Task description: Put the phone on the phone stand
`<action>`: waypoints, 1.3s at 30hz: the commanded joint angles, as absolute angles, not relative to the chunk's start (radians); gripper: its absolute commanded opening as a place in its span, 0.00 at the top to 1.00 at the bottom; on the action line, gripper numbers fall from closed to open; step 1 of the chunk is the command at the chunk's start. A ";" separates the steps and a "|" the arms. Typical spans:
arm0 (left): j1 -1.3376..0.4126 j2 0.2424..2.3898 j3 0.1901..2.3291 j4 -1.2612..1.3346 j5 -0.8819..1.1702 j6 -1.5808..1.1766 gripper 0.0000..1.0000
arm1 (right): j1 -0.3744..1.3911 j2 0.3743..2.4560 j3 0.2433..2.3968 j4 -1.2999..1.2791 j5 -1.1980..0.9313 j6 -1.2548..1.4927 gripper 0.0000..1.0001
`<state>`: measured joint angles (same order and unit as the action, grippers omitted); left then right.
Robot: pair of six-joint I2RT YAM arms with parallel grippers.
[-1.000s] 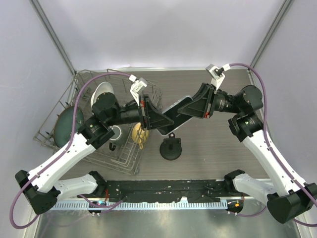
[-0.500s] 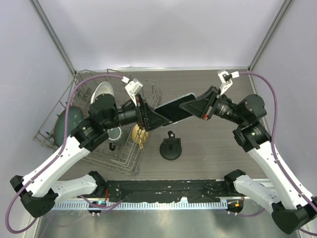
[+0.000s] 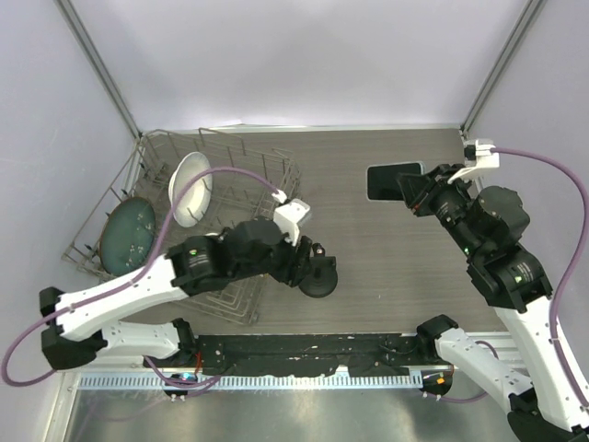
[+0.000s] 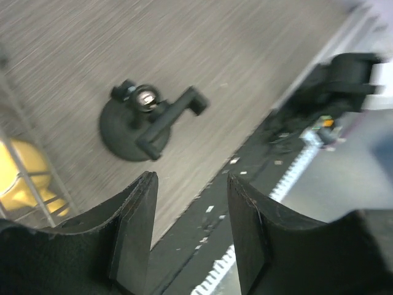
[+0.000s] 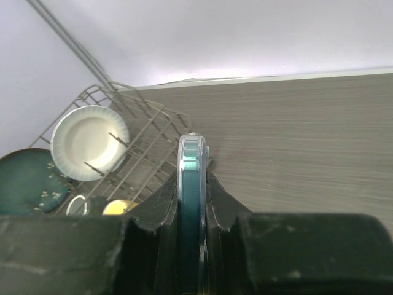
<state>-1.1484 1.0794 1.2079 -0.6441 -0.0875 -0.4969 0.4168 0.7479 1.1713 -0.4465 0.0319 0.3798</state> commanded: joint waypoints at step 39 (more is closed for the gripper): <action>-1.261 1.333 1.157 -0.448 -0.293 -0.278 1.00 | 0.417 0.816 1.308 -0.620 -0.078 0.189 0.99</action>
<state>-1.2568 1.3712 1.2045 -0.5957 -0.3958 -0.4099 0.4168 0.7910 1.2221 -0.6407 0.0093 0.2390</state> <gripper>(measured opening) 0.038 0.205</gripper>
